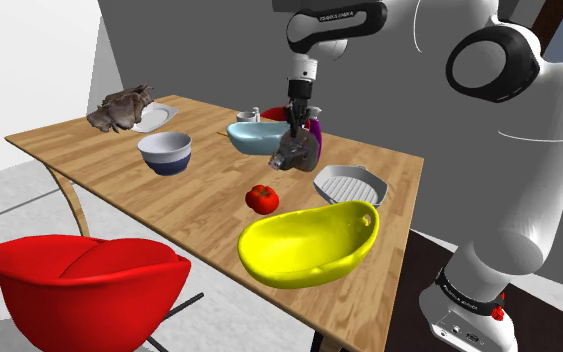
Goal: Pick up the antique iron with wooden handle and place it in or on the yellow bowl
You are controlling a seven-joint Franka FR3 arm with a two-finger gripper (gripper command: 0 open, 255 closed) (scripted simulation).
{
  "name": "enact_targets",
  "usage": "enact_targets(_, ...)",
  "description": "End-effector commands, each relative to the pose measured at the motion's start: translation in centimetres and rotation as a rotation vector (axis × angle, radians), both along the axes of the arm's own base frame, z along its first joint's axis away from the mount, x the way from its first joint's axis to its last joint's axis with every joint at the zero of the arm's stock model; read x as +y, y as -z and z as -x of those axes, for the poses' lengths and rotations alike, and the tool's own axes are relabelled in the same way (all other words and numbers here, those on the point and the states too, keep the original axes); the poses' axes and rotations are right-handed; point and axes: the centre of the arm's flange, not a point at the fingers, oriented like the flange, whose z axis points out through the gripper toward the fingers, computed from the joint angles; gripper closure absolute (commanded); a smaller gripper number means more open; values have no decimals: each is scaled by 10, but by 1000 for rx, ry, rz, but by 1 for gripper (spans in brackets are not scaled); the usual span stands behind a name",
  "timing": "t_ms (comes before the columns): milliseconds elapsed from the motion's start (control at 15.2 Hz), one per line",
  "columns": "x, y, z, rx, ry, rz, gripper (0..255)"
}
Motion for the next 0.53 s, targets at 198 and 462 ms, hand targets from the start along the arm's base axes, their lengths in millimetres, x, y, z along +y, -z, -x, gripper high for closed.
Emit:
enact_targets(198, 2, -27, -1, 0, 0, 0, 255)
enact_targets(462, 2, -48, -1, 0, 0, 0, 255)
